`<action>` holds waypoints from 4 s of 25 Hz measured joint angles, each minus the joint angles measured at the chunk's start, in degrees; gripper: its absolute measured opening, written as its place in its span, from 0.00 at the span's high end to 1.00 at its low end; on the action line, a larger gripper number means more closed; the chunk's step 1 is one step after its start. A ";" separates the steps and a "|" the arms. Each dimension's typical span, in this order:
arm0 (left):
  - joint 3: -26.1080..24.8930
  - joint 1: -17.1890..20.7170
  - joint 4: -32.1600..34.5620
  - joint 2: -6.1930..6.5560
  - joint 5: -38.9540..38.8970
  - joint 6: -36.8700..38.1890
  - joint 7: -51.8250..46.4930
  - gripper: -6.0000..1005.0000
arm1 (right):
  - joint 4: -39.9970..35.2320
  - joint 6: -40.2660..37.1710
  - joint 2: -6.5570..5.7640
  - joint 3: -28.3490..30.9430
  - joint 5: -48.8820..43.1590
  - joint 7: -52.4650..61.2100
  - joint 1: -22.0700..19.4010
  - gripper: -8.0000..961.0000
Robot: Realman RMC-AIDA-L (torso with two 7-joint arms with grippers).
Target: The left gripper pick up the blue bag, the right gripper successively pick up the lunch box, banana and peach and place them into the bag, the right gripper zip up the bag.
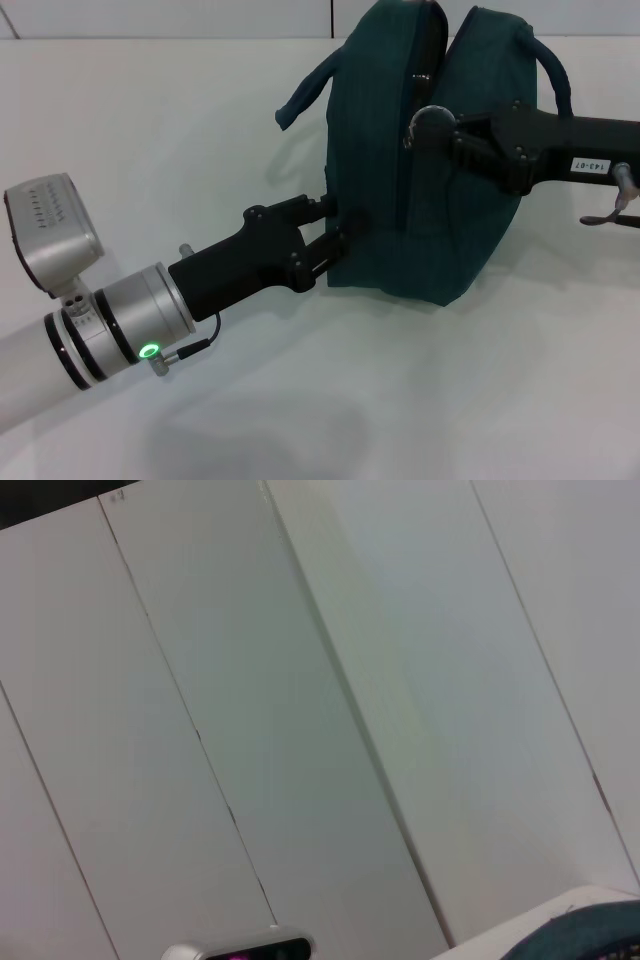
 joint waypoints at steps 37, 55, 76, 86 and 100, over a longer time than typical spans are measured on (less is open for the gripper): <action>-0.13 2.57 0.09 0.16 0.44 0.46 2.98 0.89 | 1.77 2.27 0.02 -1.29 10.31 -0.24 -3.45 0.98; -0.48 10.99 9.07 1.47 -4.20 4.67 -2.71 0.82 | 1.84 3.73 0.51 -10.51 12.31 -0.18 -0.27 0.98; 0.29 5.18 11.40 1.25 4.02 9.18 -4.38 0.49 | 1.80 4.66 0.27 -10.37 14.51 -1.74 -2.15 0.98; 0.24 6.21 12.85 1.40 5.51 14.42 -7.77 0.49 | 1.88 5.08 0.27 -10.44 14.55 -2.36 -1.62 0.98; -0.22 3.29 3.66 0.09 -0.10 7.71 -1.23 0.48 | 1.84 5.08 0.46 -10.81 14.55 -2.35 -1.82 0.98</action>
